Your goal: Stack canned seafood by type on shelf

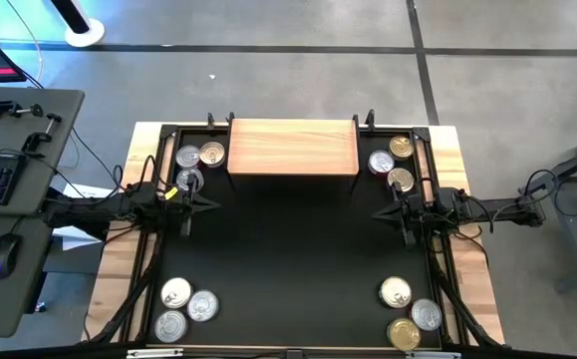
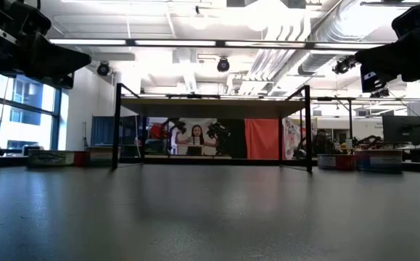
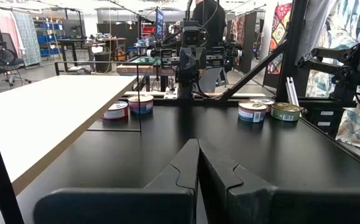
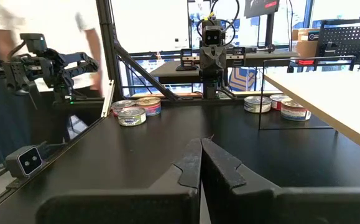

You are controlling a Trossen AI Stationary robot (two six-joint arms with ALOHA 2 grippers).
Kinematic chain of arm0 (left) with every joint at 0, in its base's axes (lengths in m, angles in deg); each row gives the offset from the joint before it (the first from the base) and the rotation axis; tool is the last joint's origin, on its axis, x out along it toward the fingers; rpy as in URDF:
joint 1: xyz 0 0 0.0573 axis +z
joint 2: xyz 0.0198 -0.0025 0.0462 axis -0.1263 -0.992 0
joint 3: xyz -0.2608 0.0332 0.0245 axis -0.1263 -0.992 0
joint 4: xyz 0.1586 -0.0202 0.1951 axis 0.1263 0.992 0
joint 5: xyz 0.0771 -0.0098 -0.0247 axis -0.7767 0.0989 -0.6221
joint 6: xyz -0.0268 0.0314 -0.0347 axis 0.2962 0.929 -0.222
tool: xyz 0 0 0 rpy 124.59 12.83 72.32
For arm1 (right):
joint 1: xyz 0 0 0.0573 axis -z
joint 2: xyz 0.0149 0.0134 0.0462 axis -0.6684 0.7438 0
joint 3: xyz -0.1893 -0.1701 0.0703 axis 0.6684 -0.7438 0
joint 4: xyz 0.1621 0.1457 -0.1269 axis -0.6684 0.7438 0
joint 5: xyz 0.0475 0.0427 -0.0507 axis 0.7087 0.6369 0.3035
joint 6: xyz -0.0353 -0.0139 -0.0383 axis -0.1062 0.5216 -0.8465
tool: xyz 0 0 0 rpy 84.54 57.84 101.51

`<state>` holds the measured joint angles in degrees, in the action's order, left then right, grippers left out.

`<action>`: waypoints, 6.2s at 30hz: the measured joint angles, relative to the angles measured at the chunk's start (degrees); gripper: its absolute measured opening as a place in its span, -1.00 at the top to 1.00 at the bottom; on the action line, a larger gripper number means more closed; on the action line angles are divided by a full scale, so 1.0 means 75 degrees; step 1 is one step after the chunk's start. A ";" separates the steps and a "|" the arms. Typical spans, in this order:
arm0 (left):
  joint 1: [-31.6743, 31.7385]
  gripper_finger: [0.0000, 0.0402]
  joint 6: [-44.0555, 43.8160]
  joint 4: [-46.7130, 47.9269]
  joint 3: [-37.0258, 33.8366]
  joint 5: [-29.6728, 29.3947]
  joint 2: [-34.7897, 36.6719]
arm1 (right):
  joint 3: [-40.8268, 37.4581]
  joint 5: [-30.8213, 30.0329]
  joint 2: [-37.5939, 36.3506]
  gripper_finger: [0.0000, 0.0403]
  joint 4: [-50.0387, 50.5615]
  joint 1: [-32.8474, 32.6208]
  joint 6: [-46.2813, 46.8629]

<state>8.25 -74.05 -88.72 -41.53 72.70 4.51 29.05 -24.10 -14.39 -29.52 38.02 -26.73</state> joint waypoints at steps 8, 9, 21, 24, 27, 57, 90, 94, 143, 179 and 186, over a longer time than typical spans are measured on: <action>0.0000 1.00 0.0000 -0.0003 0.0003 0.0000 -0.0002 | -0.0002 0.0000 -0.0003 1.00 -0.0002 0.0003 0.0000; 0.0000 1.00 -0.0001 -0.0001 0.0000 -0.0001 -0.0002 | 0.0000 -0.0001 -0.0001 1.00 -0.0001 0.0002 0.0000; 0.0000 1.00 -0.0001 -0.0001 0.0002 -0.0001 -0.0001 | 0.0000 -0.0001 -0.0001 1.00 0.0000 0.0002 0.0000; -0.0001 1.00 -0.0001 -0.0001 0.0002 -0.0002 0.0000 | -0.0002 0.0000 -0.0001 1.00 -0.0003 0.0001 0.0000; 0.0000 1.00 0.0000 -0.0002 0.0001 0.0000 -0.0002 | -0.0001 -0.0001 -0.0002 1.00 -0.0001 0.0001 0.0000; -0.0001 1.00 -0.0001 -0.0001 0.0001 -0.0001 -0.0001 | -0.0003 0.0000 -0.0003 1.00 0.0000 0.0003 0.0000; 0.0003 1.00 -0.1467 -0.2452 -0.0003 -0.0985 -0.0061 | 0.3893 -0.0745 0.7806 1.00 -0.4472 0.0128 0.5637; 0.0003 1.00 -0.3730 -0.4219 0.0003 -0.2173 -0.0149 | 0.5070 0.1618 0.8868 1.00 -0.3290 0.0378 0.5494; -0.1655 1.00 -0.2955 -0.0178 0.6269 0.0543 -1.0319 | 0.5007 -0.0145 1.0552 1.00 0.3622 -0.4310 1.1758; -0.2255 1.00 -0.1425 -0.4427 0.4381 -0.1629 -1.2696 | 0.7464 -0.0089 1.3103 1.00 0.2595 -0.0778 0.6068; -0.2177 1.00 -0.1339 -0.4453 0.4449 -0.1624 -1.2959 | 0.6671 -0.0174 1.3170 1.00 0.1055 -0.0922 0.7060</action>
<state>-8.07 -84.09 -122.11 -8.16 60.53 -92.68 79.08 -25.40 84.38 -21.61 31.11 26.22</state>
